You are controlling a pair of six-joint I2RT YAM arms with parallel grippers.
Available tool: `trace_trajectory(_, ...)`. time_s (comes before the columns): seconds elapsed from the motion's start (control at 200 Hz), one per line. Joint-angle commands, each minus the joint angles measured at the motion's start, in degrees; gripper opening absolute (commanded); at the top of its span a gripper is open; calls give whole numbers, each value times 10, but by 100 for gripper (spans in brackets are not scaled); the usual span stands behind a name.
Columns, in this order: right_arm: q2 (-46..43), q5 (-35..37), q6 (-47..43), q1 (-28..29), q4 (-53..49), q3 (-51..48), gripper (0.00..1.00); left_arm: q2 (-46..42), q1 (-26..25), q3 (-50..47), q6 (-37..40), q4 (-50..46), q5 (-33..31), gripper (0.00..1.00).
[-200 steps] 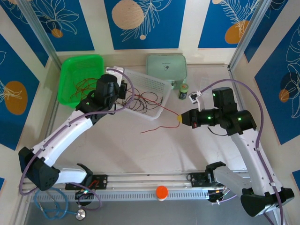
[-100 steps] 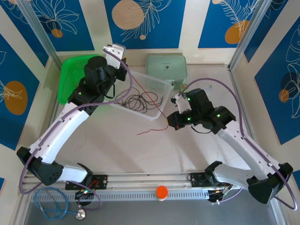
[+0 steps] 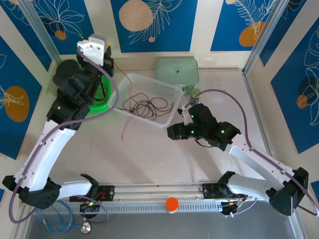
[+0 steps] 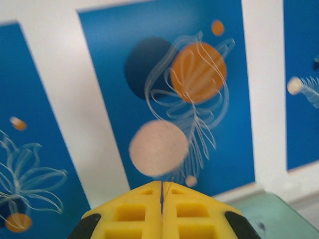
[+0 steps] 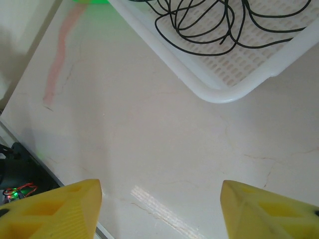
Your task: Untangle the cables
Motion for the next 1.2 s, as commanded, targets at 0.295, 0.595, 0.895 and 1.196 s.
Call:
trace_trajectory(0.295, -72, -25, 34, -16, -19, -5, 67, 143, 116, 140, 167, 99, -103, 0)
trace_trajectory(0.595, -111, -12, 32, -31, -80, -2, 67, 285, 211, 260, 180, 85, -109, 0)
trace_trajectory(0.895, -109, -44, 43, -64, -72, -21, 68, 306, 268, 294, 156, 59, -111, 0)
trace_trajectory(1.196, -76, -63, 57, -68, -35, -42, 67, 281, 307, 208, 159, 73, -117, 0)
